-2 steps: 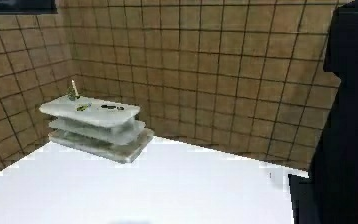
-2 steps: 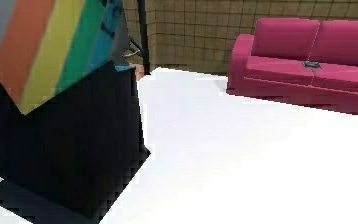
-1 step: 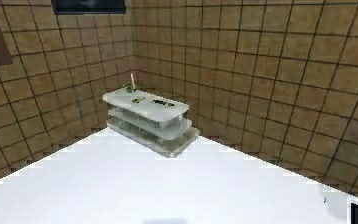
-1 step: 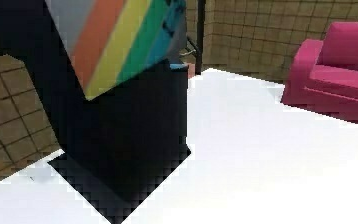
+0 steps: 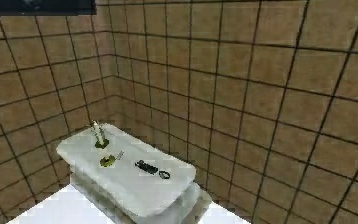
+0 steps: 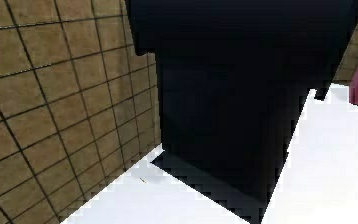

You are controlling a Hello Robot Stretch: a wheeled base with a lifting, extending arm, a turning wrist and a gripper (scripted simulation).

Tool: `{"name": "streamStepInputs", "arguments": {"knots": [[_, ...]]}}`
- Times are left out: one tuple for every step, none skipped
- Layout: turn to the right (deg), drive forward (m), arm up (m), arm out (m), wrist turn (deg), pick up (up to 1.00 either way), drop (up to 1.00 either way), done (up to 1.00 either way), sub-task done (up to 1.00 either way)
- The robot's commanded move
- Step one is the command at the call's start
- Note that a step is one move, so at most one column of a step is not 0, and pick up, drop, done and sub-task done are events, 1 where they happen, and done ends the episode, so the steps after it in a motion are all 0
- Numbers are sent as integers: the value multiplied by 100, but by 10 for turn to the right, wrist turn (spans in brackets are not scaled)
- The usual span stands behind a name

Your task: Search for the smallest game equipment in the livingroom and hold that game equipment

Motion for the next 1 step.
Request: {"name": "streamStepInputs", "arguments": {"knots": [[-180, 0, 0, 0, 0, 0, 0, 0, 0]]}}
